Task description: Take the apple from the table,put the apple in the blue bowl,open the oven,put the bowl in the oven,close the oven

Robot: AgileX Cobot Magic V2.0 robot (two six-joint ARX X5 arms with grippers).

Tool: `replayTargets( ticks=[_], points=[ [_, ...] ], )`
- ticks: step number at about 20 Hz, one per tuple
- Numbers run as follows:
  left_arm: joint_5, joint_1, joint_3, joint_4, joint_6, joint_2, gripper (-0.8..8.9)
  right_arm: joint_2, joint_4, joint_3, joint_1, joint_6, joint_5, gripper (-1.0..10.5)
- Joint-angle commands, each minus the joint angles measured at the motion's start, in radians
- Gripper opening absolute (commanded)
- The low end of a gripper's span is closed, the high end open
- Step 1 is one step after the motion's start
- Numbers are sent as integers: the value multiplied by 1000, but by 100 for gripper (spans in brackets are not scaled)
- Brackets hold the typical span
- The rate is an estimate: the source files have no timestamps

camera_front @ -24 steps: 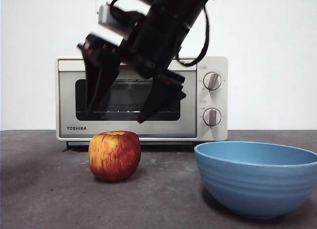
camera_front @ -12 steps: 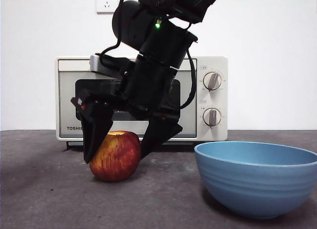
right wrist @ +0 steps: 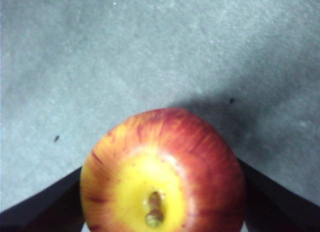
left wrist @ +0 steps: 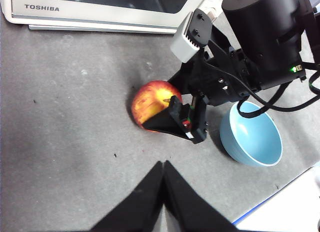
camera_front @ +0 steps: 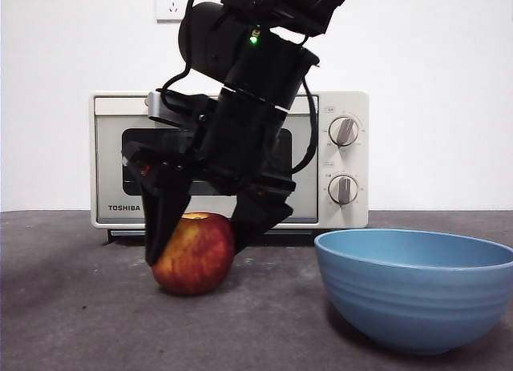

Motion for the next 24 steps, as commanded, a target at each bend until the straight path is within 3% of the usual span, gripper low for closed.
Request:
replayTargets(
  ticks=[1, 6, 13, 19, 24],
  points=[
    [5, -2, 17, 7, 13, 5, 7, -41, -34, 20, 11, 13, 2, 356],
    [5, -2, 17, 7, 17, 5, 7, -198, -122, 20, 11, 13, 7, 356],
    [5, -3, 17, 7, 25, 5, 7, -444, -340, -62, 11, -21, 143, 356],
    [5, -5, 17, 7, 24, 5, 7, -624, -233, -361, 9, -8, 208, 356],
    [5, -5, 17, 6, 24, 5, 7, -635, -46, -540, 9, 29, 211, 357]
  ],
)
